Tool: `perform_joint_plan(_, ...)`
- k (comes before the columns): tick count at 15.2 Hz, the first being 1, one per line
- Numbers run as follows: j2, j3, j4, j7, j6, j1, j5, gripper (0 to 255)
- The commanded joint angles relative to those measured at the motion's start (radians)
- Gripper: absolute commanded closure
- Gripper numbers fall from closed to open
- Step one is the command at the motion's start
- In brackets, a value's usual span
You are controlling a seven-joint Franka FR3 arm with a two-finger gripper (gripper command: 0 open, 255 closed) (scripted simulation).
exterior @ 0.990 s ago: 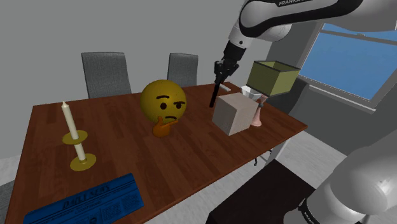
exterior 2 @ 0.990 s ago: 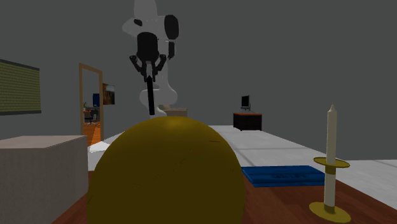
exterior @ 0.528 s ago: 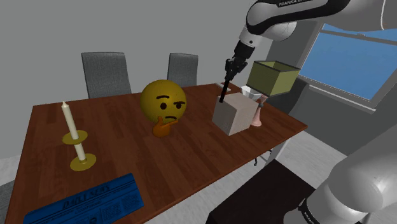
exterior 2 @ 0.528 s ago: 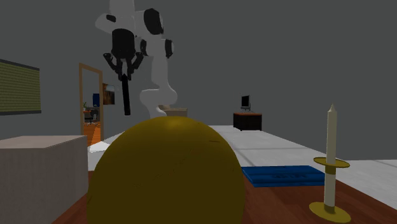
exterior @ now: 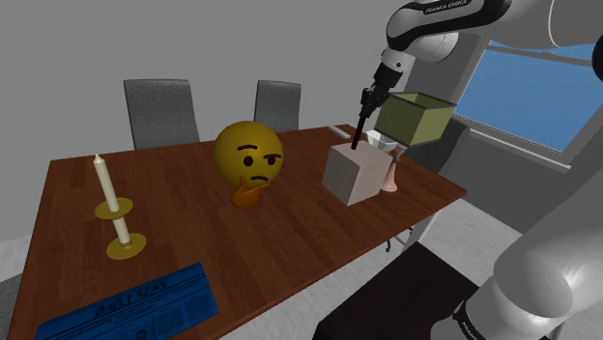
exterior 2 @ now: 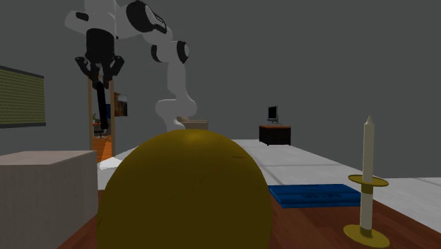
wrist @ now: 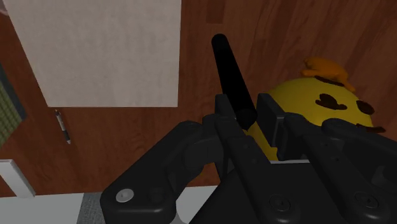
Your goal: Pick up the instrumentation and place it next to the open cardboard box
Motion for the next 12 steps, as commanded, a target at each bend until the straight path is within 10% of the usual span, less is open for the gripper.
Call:
perform_joint_plan(1, 0.040, -0.025, 0.050, -0.050, -0.017, -0.022, 0.011, 255)
perform_joint_plan(12, 0.330, -0.116, 0.434, -0.269, -0.156, -0.160, 0.094, 255)
